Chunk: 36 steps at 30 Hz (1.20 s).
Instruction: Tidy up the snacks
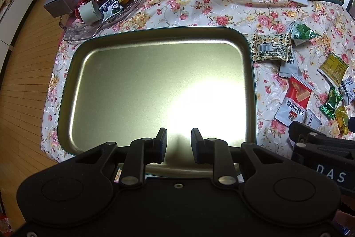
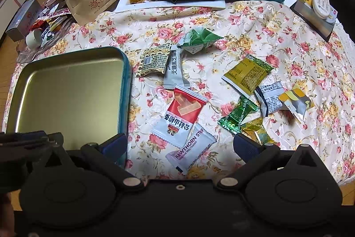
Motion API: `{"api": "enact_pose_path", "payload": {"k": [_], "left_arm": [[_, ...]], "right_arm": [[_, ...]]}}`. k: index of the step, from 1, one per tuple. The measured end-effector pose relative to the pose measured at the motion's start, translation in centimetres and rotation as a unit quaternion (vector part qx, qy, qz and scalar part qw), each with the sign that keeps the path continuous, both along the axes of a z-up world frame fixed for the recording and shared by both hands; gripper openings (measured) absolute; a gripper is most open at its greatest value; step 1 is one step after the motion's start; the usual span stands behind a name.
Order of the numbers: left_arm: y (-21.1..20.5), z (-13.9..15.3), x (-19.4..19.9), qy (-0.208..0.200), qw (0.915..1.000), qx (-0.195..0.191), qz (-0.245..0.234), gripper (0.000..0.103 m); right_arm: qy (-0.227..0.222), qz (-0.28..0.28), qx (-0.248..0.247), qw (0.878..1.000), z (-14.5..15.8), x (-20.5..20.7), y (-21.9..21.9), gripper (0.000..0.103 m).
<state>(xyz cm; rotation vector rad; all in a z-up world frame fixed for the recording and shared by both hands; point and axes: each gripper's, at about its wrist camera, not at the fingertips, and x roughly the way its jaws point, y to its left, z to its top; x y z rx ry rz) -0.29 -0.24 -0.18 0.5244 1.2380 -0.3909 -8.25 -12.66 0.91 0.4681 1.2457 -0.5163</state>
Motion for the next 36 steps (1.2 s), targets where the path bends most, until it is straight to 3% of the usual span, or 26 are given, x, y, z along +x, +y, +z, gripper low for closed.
{"api": "enact_pose_path", "payload": {"k": [36], "left_arm": [[0.09, -0.12, -0.13, 0.002, 1.0000, 0.003, -0.003, 0.033]], "right_arm": [[-0.001, 0.006, -0.002, 1.000, -0.01, -0.15, 0.24, 0.103]]}}
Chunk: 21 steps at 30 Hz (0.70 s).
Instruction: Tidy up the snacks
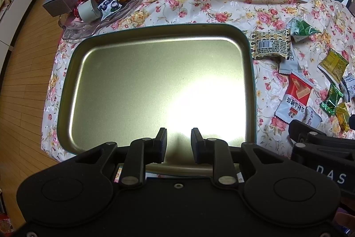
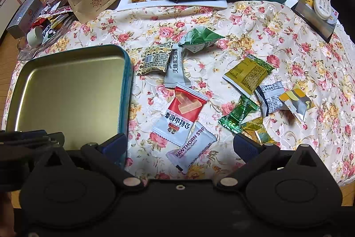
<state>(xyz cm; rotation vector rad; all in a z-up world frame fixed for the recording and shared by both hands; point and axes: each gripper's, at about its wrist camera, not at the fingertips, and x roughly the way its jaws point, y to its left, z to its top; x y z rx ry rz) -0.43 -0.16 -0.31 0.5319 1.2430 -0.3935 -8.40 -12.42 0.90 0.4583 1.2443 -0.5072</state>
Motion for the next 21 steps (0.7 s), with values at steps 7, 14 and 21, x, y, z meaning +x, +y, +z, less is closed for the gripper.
{"api": "enact_pose_path", "payload": {"k": [7, 14, 21], "left_arm": [[0.10, -0.12, -0.15, 0.004, 1.0000, -0.001, 0.002, 0.033], [0.05, -0.09, -0.08, 0.005, 1.0000, -0.001, 0.002, 0.033], [-0.54, 0.31, -0.14, 0.007, 1.0000, -0.005, -0.001, 0.033]], "right_arm": [[0.001, 0.001, 0.000, 1.000, 0.01, 0.00, 0.00, 0.103], [-0.001, 0.000, -0.001, 1.000, 0.01, -0.04, -0.01, 0.103], [-0.007, 0.000, -0.013, 1.000, 0.08, -0.55, -0.50, 0.103]]}}
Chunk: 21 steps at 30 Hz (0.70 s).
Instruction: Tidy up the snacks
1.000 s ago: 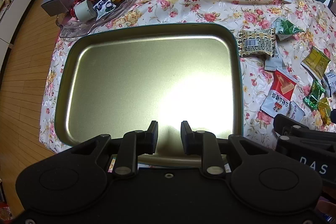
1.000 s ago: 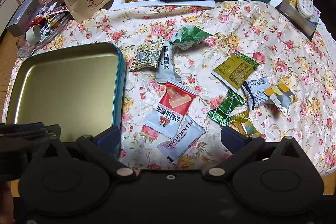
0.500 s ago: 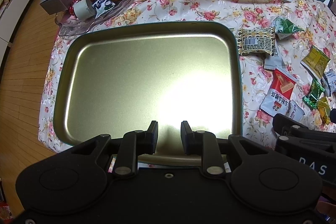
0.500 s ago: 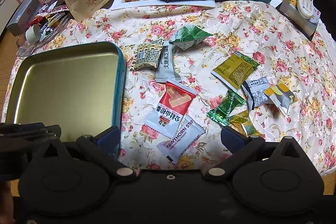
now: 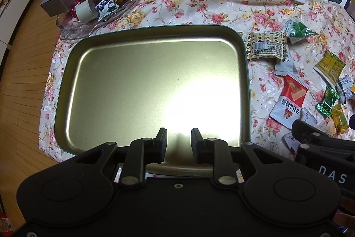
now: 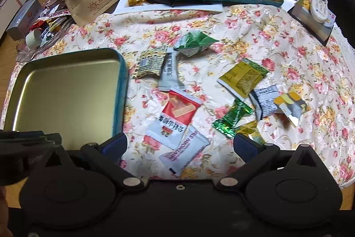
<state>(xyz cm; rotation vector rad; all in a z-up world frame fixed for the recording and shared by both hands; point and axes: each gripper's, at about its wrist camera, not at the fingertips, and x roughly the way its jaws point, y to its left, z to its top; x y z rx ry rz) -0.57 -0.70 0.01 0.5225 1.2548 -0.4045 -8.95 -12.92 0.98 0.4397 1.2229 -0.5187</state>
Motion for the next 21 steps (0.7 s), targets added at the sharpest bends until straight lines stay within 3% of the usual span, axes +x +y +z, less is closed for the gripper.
{"api": "enact_pose_path", "payload": {"k": [12, 21], "left_arm": [[-1.7, 1.1, -0.5, 0.005, 0.9999, -0.013, -0.004, 0.033], [-4.2, 2.2, -1.1, 0.011, 0.9994, -0.030, -0.011, 0.033]], "right_arm": [[0.005, -0.003, 0.003, 1.000, -0.7, -2.0, -1.8, 0.103], [-0.018, -0.026, 0.021, 0.999, -0.5, -4.0, -3.8, 0.103]]}}
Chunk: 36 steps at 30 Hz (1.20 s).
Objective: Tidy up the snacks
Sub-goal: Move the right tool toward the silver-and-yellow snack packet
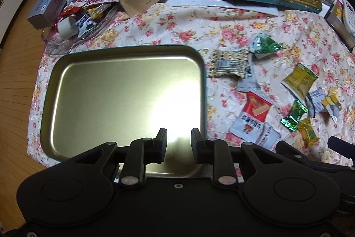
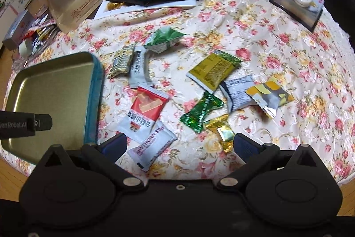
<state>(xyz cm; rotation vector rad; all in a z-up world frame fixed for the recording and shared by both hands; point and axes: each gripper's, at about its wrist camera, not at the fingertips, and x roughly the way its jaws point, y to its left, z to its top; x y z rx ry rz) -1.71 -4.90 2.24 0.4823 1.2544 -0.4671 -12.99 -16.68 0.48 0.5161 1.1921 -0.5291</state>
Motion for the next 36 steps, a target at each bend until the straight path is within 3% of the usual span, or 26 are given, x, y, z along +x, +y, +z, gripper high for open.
{"api": "enact_pose_path", "payload": {"k": [6, 17, 25, 36], "left_arm": [[-2.1, 0.4, -0.4, -0.002, 1.0000, -0.005, -0.002, 0.033], [-6.3, 0.4, -2.1, 0.022, 0.9994, -0.013, -0.021, 0.033], [-7.5, -0.3, -2.4, 0.028, 0.9993, -0.002, -0.023, 0.033], [-6.8, -0.4, -1.7, 0.039, 0.9992, -0.003, -0.006, 0.033]], "right_arm": [[-0.001, -0.021, 0.002, 1.000, 0.0, -1.3, -2.7, 0.103], [0.027, -0.088, -0.074, 0.993, -0.4, -5.1, -7.8, 0.103], [0.077, -0.080, -0.049, 0.993, -3.3, -6.1, -8.0, 0.103], [0.112, -0.079, -0.029, 0.990, -6.1, -5.6, -8.3, 0.103]]}}
